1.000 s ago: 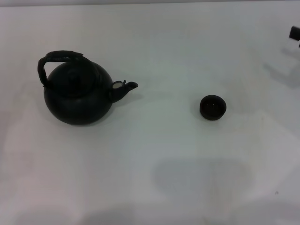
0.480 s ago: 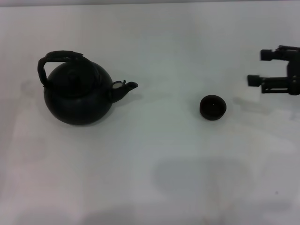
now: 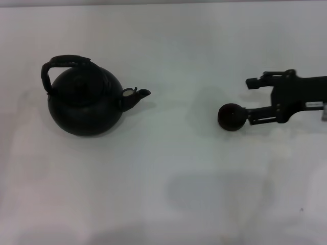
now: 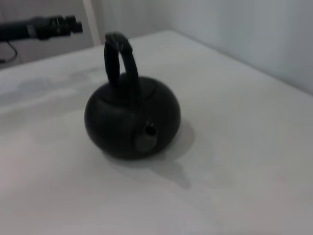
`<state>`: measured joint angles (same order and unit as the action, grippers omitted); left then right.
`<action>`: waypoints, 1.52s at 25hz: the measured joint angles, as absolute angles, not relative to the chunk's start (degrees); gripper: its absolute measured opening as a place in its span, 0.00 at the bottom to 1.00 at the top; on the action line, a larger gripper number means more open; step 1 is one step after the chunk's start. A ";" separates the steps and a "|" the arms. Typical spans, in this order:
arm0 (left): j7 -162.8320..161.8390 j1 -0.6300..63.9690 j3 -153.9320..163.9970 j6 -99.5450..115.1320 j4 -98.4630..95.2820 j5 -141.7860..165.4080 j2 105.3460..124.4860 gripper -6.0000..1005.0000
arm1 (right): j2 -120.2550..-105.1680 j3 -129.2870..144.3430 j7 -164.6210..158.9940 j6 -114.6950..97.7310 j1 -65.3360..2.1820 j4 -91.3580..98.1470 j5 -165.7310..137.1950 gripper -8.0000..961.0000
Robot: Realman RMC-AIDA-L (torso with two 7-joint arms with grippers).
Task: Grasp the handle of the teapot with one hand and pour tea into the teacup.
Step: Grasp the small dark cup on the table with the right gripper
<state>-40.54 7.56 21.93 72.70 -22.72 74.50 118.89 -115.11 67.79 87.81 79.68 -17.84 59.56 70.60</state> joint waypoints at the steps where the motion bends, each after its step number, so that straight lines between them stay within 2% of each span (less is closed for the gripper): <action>1: -40.50 7.46 21.96 72.71 -22.70 74.51 118.89 0.81 | -115.14 68.92 87.81 78.72 -17.84 59.52 70.63 0.90; 14: -39.73 7.10 21.96 72.52 -22.67 74.62 118.68 0.81 | -115.13 81.55 84.14 66.66 -19.52 58.92 67.04 0.90; 38: -38.59 7.55 22.06 72.81 -22.68 74.50 118.83 0.81 | -115.04 82.47 81.41 65.57 -21.55 55.85 63.82 0.89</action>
